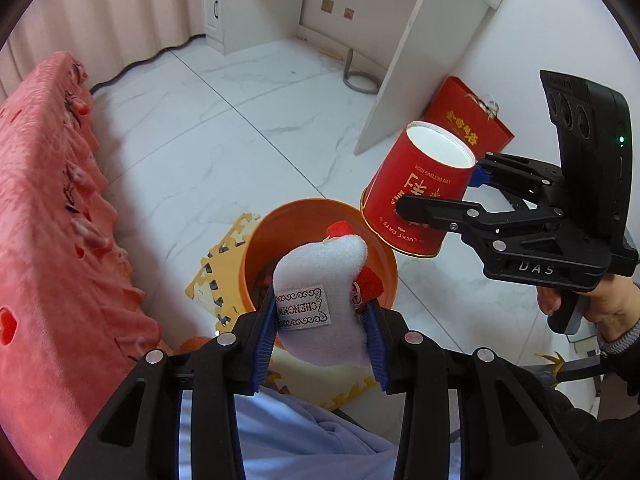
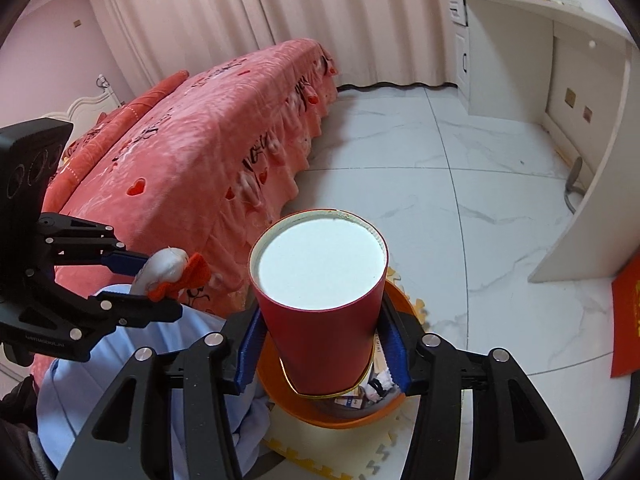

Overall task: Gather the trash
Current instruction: 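Open both tools to drop the plush toy and red cup into the bucket, then move both tools back over the last items on the bed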

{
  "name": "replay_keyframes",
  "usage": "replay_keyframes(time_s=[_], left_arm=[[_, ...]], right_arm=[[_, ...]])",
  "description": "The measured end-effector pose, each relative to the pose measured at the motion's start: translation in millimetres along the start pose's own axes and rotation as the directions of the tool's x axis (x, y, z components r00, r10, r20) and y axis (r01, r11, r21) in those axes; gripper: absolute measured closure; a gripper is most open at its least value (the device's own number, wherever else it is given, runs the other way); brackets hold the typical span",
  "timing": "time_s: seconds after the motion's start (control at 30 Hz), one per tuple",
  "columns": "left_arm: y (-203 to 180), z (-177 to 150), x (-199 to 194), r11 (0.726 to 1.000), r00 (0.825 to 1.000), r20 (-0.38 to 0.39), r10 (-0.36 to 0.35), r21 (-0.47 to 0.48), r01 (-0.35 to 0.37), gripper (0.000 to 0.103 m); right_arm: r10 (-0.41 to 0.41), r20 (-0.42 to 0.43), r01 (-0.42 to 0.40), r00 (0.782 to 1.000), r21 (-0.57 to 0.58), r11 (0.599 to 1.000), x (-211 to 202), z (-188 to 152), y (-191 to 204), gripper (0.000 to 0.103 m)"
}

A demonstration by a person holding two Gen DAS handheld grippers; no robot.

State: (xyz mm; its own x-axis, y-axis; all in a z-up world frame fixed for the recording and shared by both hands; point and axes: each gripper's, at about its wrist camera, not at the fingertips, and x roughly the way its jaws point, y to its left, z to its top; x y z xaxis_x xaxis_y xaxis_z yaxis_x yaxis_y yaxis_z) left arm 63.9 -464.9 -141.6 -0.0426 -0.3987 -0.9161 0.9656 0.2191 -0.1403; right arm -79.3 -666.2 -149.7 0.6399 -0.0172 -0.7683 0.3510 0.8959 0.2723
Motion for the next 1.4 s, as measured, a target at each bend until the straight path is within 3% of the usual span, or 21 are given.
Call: replay_keyframes(time_s=[0.2, 0.53, 0.67, 0.77, 0.87, 1.17, 1.4], left_arm=[[3, 8, 13, 1.000, 1.000, -0.025, -0.010, 0.002, 0.010, 0.061], [-6, 20, 28, 1.000, 0.999, -0.041, -0.010, 0.019, 0.010, 0.059], [-8, 25, 31, 1.000, 0.999, -0.036, 0.006, 0.025, -0.005, 0.054], [-9, 28, 32, 0.999, 0.999, -0.026, 0.027, 0.029, -0.026, 0.034], [-10, 30, 32, 0.999, 0.999, -0.021, 0.041, 0.034, -0.040, 0.024], [-7, 27, 27, 0.998, 0.998, -0.019, 0.056, 0.019, -0.055, 0.020], [3, 8, 1, 0.996, 0.996, 0.015, 0.091, -0.019, -0.091, 0.018]], right_arm=[[-0.024, -0.005, 0.024, 1.000, 0.034, 0.999, 9, -1, -9, 0.036], [-0.023, 0.009, 0.022, 1.000, 0.068, 0.997, 5, -1, -18, 0.036], [-0.027, 0.007, 0.027, 1.000, 0.074, 0.997, 4, -3, -20, 0.036], [-0.028, 0.007, 0.028, 1.000, 0.076, 0.997, 3, -3, -19, 0.036], [-0.029, 0.007, 0.028, 1.000, 0.076, 0.997, 2, -3, -19, 0.036], [-0.028, 0.013, 0.027, 1.000, 0.069, 0.997, -3, -2, -13, 0.036], [-0.007, 0.032, 0.006, 0.999, 0.027, 1.000, -11, 6, 11, 0.036]])
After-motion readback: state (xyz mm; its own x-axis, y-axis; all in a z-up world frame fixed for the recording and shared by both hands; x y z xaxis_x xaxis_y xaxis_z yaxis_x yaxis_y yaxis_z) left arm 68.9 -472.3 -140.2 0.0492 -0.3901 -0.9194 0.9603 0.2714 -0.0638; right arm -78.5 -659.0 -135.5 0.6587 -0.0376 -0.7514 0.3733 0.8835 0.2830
